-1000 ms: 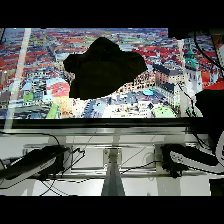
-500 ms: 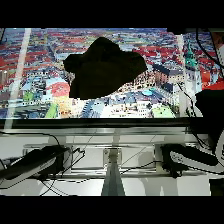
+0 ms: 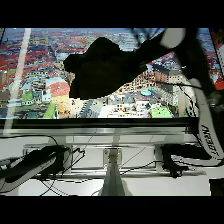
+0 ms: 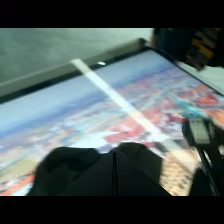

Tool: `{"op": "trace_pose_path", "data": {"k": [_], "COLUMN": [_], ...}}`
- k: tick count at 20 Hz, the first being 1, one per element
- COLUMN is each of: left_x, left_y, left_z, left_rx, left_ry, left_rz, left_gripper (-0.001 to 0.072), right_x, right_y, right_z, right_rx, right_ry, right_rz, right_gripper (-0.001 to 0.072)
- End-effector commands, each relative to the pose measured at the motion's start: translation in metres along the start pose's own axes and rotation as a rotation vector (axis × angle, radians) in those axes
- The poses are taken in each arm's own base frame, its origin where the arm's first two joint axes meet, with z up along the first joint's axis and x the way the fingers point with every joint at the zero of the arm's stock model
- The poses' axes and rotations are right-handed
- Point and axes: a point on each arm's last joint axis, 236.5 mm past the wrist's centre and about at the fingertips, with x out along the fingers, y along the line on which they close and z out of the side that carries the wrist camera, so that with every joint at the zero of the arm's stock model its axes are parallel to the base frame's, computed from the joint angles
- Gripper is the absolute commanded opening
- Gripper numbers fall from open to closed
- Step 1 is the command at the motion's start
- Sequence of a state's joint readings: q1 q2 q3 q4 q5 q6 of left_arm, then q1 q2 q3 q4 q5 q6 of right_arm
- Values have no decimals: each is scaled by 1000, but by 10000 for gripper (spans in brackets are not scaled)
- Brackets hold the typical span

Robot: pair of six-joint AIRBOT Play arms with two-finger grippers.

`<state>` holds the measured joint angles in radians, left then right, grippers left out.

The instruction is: Fold the clothes and pants, and hang the long-sleeved shirts on hangers.

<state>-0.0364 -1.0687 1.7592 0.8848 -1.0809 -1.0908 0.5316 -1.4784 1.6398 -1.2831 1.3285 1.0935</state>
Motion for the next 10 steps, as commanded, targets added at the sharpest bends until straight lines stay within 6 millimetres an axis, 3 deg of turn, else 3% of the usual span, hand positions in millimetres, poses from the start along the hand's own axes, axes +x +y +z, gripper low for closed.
{"op": "trace_pose_path", "data": {"k": [1, 2, 3, 5, 7, 10], "left_x": [-51, -67, -81, -97, -96, -80], "left_y": [70, 92, 109, 137, 153, 163], "left_z": [-1, -7, -16, -34, -50, -81], "left_rx": [43, 40, 28, -16, -51, -107], "left_ry": [13, 40, 72, 114, 130, 165], "left_rz": [264, 341, 397, 474, 498, 484], "left_gripper": [23, 23, 23, 23, 23, 23], "right_x": [85, 104, 122, 153, 182, 211], "right_y": [40, 45, 51, 70, 90, 102], "right_z": [-8, -4, 0, 10, 19, 36], "right_rx": [-223, -316, -404, -527, -604, -628], "right_ry": [92, 93, 88, 57, 18, -61], "right_rz": [30, 18, 9, 12, 9, -24], "right_gripper": [206, 330, 392, 414, 547, 547]}}
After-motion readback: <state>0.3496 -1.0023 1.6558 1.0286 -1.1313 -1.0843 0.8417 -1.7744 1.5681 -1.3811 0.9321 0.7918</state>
